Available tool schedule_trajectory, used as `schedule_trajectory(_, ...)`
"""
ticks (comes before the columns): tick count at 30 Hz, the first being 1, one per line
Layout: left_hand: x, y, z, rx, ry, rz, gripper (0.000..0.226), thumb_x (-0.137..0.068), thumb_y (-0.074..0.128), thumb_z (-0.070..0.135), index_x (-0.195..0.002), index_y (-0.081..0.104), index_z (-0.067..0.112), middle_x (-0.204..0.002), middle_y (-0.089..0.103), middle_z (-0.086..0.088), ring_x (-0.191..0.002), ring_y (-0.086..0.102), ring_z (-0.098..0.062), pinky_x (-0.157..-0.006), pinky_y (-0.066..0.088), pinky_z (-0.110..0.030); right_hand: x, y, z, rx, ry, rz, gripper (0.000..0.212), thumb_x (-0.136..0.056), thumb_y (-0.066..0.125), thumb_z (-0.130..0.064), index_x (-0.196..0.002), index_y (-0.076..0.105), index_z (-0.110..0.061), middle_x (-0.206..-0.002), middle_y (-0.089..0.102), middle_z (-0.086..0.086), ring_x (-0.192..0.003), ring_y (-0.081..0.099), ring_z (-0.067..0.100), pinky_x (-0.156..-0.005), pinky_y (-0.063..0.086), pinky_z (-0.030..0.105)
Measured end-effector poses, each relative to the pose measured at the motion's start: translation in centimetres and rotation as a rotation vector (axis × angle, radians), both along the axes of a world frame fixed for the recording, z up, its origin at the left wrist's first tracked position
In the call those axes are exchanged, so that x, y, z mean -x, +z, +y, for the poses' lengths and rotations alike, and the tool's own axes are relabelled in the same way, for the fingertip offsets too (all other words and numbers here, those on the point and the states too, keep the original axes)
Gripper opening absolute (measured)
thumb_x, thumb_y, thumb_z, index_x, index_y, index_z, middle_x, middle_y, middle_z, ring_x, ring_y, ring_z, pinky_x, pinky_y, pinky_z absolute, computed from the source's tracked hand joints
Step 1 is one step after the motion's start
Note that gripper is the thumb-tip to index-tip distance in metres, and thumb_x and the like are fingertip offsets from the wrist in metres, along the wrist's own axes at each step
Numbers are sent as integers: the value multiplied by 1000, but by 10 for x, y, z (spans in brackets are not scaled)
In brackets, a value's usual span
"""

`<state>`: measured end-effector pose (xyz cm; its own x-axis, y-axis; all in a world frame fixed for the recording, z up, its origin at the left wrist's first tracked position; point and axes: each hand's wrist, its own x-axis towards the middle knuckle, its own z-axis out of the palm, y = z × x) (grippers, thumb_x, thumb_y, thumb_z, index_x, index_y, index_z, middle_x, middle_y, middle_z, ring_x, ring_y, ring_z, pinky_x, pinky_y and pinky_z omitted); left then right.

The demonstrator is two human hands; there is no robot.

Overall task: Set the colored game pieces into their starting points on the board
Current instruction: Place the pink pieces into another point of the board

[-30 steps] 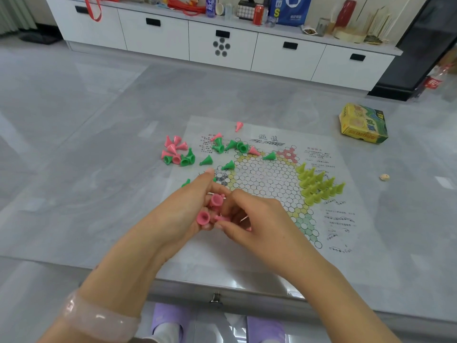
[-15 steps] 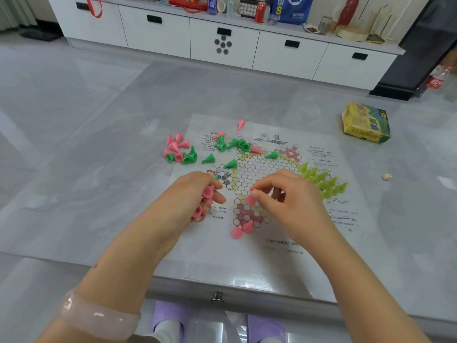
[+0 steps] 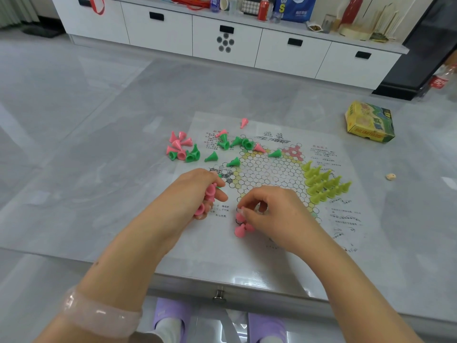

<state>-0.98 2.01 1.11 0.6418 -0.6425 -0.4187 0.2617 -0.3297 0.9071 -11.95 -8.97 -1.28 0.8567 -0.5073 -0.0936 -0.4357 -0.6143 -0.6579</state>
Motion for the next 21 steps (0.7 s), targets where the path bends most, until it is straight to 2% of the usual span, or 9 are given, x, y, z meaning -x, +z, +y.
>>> schedule_trajectory(2, -1, 0, 0, -8, 2, -5, 20, -89, 38, 8, -86, 58, 5, -72, 61, -7, -50, 28, -14, -47, 26, -21, 0, 0, 0, 15, 14, 15, 10, -82, 62, -17, -78, 66, -26, -69, 67, -11, -72, 57, 6, -70, 49, 25)
schedule_trajectory(7, 0, 2, 1, -6, 0, -13, 18, -88, 40, 9, -86, 57, 5, -69, 59, -5, -50, 26, -13, -49, 26, -22, 1, 2, -1, 52, 48, 45, 7, -83, 61, -20, -82, 67, -24, -65, 61, -16, -65, 51, -3, -60, 38, 10)
schedule_trajectory(13, 0, 2, 2, 3, -1, -21, 18, -88, 40, 10, -84, 57, 6, -69, 60, -5, -50, 26, -14, -48, 24, -23, 4, 3, -1, -28, 31, 36, 11, -83, 60, -23, -73, 66, -23, -67, 71, -11, -69, 62, 8, -66, 47, 23)
schedule_trajectory(16, 0, 2, 2, 2, 0, -18, 19, -89, 39, 9, -85, 57, 5, -68, 59, -5, -50, 26, -13, -48, 23, -23, 3, 3, 1, -8, 28, 31, 13, -83, 60, -20, -72, 65, -22, -66, 71, -11, -68, 61, 7, -67, 47, 23)
schedule_trajectory(21, -1, 2, 2, -6, 0, -14, 20, -89, 37, 6, -83, 57, 6, -66, 58, -4, -47, 27, -12, -44, 24, -20, 4, 7, 1, -63, -24, -28, 18, -84, 58, -13, -69, 64, -18, -64, 70, -11, -58, 63, 4, -57, 49, 24)
